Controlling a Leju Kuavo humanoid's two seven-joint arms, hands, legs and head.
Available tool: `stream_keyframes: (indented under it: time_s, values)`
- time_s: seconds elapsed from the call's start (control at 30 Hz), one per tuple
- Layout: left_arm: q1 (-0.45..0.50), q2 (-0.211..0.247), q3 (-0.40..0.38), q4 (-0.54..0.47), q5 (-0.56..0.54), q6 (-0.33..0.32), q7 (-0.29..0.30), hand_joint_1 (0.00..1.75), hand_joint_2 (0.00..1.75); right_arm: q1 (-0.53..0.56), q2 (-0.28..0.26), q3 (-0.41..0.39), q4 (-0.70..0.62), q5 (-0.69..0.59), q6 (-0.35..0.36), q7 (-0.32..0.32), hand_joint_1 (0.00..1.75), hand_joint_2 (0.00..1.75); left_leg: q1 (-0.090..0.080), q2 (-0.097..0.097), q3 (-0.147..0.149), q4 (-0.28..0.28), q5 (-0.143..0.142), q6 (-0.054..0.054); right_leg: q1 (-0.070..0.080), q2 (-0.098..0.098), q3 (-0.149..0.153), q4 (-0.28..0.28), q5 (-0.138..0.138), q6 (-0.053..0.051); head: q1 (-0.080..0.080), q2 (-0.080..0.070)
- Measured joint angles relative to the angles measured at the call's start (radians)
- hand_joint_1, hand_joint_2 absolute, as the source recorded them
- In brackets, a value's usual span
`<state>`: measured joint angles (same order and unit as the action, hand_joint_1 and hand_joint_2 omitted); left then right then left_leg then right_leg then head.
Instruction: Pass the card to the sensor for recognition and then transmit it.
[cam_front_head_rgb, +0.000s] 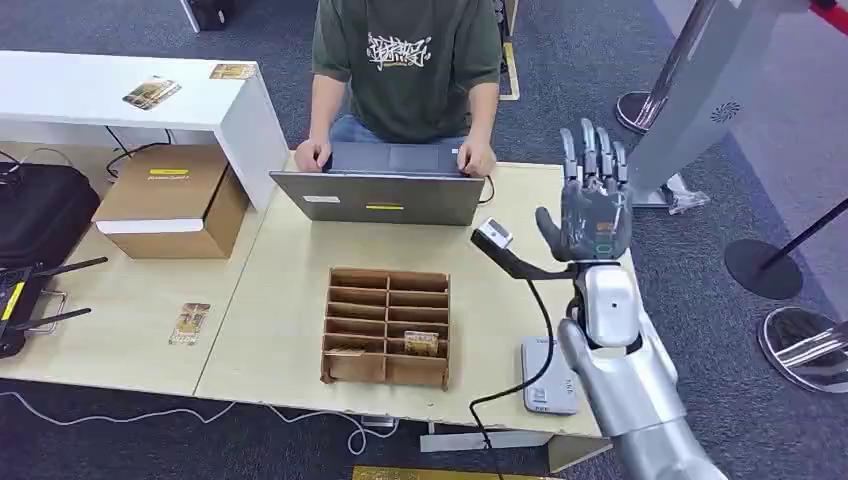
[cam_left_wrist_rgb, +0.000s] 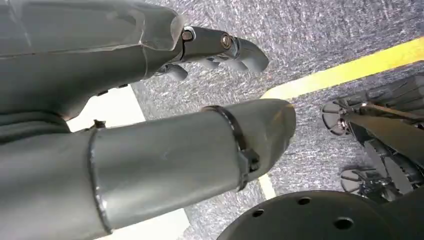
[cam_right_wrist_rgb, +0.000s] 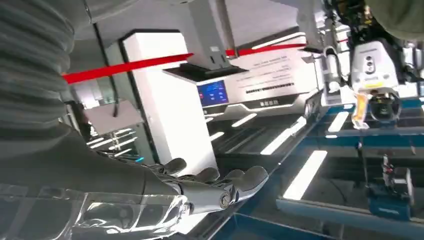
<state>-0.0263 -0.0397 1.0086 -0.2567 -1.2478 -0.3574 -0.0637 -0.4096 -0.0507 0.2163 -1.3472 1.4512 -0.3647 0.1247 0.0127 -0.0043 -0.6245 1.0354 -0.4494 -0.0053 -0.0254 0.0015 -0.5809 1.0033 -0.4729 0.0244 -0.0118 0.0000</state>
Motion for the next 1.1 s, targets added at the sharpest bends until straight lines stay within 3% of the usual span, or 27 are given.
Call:
stream_keyframes:
  time_s: [0.23,0.6,0.67,0.77,1.1]
  values:
    - [0.002,0.000,0.014,0.000,0.000,0.000,0.000,0.00,0.00,0.092,-0.045,-0.008,-0.118,0.001,0.017,0.010,0.00,1.75,0.000,0.001,0.000,0.000,-0.001,-0.001,0.000,0.002,-0.001,0.000,-0.001,0.000,0.000,0.000]
    - [0.001,0.000,0.019,0.000,0.000,0.000,0.000,0.00,0.00,0.107,-0.052,-0.008,-0.135,0.002,0.030,0.017,0.00,1.75,0.000,0.001,0.000,0.000,-0.001,-0.001,0.000,0.002,0.000,0.000,-0.001,0.000,0.000,0.000]
    - [0.002,0.000,0.024,0.000,0.000,0.001,-0.001,0.00,0.00,0.161,-0.058,-0.008,-0.180,0.001,0.050,0.034,0.00,1.75,0.000,0.000,0.000,0.000,-0.001,-0.001,0.000,0.000,0.000,0.000,-0.001,0.001,0.000,0.000]
    - [0.003,-0.004,0.059,0.000,0.002,0.004,-0.002,0.00,0.00,0.460,-0.050,0.005,-0.384,0.034,0.175,0.118,0.00,1.75,0.000,-0.001,0.000,0.000,-0.005,-0.001,0.000,-0.001,0.001,0.000,-0.005,0.001,0.000,0.000]
    - [0.002,-0.026,0.124,-0.010,0.010,0.002,0.010,0.00,0.00,0.623,0.012,0.147,-0.461,0.035,0.311,0.236,0.00,1.75,0.001,-0.001,0.000,-0.001,-0.005,-0.001,0.000,-0.001,0.001,0.000,-0.006,0.000,0.000,0.000]
